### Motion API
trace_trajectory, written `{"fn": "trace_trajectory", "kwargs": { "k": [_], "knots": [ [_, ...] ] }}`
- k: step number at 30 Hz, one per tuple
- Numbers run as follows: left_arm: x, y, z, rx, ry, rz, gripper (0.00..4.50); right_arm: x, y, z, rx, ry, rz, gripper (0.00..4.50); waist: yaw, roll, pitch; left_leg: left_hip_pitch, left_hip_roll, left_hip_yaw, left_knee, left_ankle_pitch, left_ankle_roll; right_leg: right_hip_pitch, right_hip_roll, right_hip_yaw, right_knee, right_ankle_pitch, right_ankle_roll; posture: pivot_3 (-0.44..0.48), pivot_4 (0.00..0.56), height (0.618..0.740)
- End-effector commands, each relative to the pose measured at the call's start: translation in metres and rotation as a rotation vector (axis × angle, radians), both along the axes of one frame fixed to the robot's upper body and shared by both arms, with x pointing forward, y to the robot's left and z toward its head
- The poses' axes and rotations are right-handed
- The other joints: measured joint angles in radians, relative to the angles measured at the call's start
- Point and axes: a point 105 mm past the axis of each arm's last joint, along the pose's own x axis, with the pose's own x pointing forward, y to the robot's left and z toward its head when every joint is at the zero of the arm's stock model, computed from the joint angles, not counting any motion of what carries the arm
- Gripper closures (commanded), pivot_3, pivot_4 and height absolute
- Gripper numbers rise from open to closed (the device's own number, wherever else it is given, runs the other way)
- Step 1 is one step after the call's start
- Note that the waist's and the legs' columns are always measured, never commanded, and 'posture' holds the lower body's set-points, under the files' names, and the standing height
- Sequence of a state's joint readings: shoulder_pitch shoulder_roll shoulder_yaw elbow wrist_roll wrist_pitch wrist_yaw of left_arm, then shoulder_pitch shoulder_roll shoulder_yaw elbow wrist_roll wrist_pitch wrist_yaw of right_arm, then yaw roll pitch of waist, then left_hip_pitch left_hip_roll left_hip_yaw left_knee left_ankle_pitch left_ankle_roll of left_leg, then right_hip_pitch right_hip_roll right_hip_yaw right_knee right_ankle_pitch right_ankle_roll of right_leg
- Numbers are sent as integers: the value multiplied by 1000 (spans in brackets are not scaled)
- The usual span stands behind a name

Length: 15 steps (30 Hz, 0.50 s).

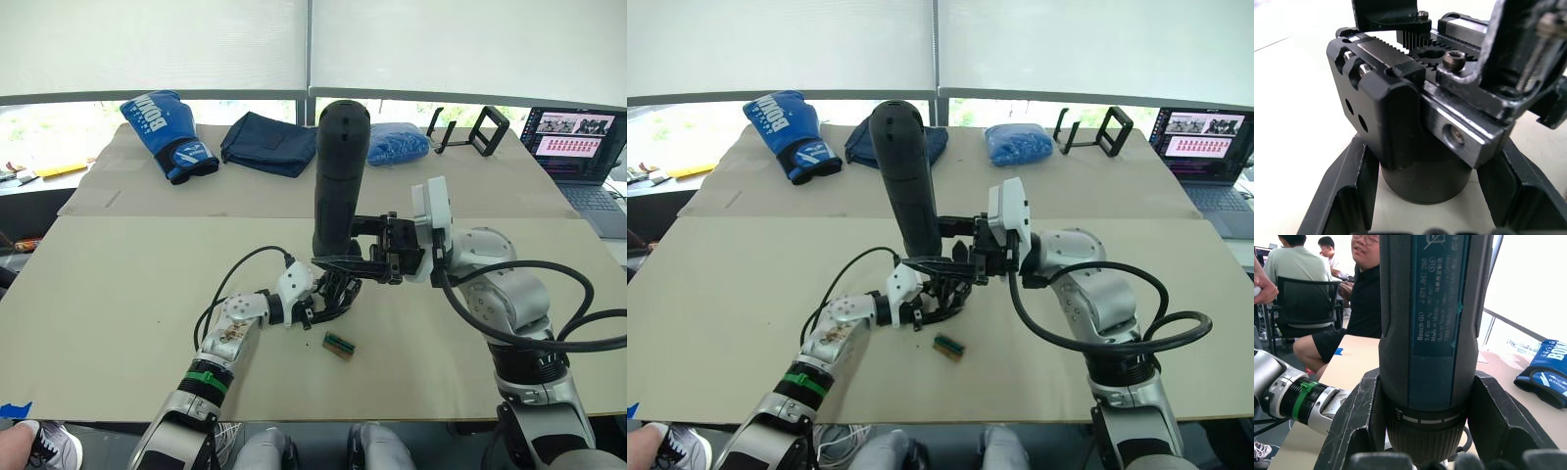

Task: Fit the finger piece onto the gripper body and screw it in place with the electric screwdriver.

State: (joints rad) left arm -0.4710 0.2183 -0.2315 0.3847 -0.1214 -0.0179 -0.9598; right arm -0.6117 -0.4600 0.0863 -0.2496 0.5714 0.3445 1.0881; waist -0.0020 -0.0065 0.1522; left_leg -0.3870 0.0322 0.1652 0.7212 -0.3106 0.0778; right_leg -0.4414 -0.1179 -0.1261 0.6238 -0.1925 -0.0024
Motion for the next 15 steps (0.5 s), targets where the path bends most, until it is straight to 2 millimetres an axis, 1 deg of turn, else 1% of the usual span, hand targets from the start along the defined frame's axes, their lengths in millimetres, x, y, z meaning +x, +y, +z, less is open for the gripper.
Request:
{"fn": "trace_trajectory", "kwargs": {
  "k": [1,15],
  "knots": [
    [-8,-4,-14,21,54,-21,2196,-6,-2,14,42,-72,6,2593,0,0,0,0,0,0,0,0,0,0,0,0,0,0,0,0,150,740],
    [-7,-3,-14,20,57,-16,2196,-4,-1,9,34,-60,2,2593,0,0,0,0,0,0,0,0,0,0,0,0,0,0,0,0,150,740]
  ]
}}
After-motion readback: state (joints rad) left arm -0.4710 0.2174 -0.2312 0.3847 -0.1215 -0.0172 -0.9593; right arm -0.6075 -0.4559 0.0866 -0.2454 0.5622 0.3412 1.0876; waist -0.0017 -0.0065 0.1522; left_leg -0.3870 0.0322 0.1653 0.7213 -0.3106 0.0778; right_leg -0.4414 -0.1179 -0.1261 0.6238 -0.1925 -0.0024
